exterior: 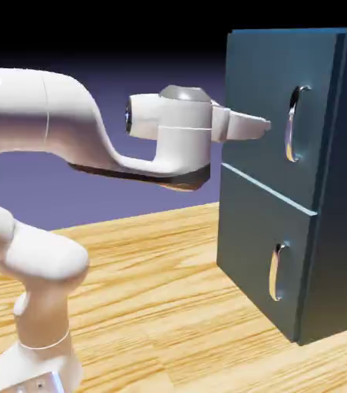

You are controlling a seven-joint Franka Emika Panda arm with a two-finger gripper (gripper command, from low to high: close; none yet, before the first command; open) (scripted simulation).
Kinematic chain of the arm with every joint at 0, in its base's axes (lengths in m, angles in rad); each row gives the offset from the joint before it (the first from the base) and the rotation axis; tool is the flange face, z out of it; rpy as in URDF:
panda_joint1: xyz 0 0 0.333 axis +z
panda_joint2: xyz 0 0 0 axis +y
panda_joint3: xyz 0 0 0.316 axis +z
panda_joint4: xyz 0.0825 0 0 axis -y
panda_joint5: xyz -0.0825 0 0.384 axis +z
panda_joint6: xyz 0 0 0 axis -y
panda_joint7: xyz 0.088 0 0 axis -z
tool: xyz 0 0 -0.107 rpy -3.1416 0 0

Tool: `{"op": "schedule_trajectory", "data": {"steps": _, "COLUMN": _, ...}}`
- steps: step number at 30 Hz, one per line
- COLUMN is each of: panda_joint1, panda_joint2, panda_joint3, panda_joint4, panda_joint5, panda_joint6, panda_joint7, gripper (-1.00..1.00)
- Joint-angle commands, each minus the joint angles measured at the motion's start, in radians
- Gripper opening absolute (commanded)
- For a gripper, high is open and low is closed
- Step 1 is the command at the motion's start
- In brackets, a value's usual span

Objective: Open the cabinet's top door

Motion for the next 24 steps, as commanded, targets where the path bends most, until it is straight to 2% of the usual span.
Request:
{"op": "schedule_trajectory", "data": {"steps": 1, "panda_joint1": 0.013, "panda_joint2": -0.004, "panda_joint3": -0.015, "panda_joint4": 0.008, "panda_joint5": -0.044, "panda_joint6": -0.001, "panda_joint7": 0.034, "gripper": 0.00}}
{"op": "schedule_trajectory", "data": {"steps": 9, "panda_joint1": 0.116, "panda_joint2": -0.039, "panda_joint3": -0.126, "panda_joint4": 0.072, "panda_joint5": -0.378, "panda_joint6": -0.011, "panda_joint7": 0.297, "gripper": 0.00}}
{"op": "schedule_trajectory", "data": {"steps": 16, "panda_joint1": 0.302, "panda_joint2": 0.041, "panda_joint3": -0.256, "panda_joint4": 0.202, "panda_joint5": -0.412, "panda_joint6": -0.037, "panda_joint7": 0.322, "gripper": 0.00}}
{"op": "schedule_trajectory", "data": {"steps": 17, "panda_joint1": 0.302, "panda_joint2": 0.041, "panda_joint3": -0.256, "panda_joint4": 0.202, "panda_joint5": -0.412, "panda_joint6": -0.037, "panda_joint7": 0.322, "gripper": -1.00}}
{"op": "schedule_trajectory", "data": {"steps": 24, "panda_joint1": 0.085, "panda_joint2": 0.053, "panda_joint3": -0.077, "panda_joint4": 0.070, "panda_joint5": -0.308, "panda_joint6": -0.114, "panda_joint7": 0.320, "gripper": -1.00}}
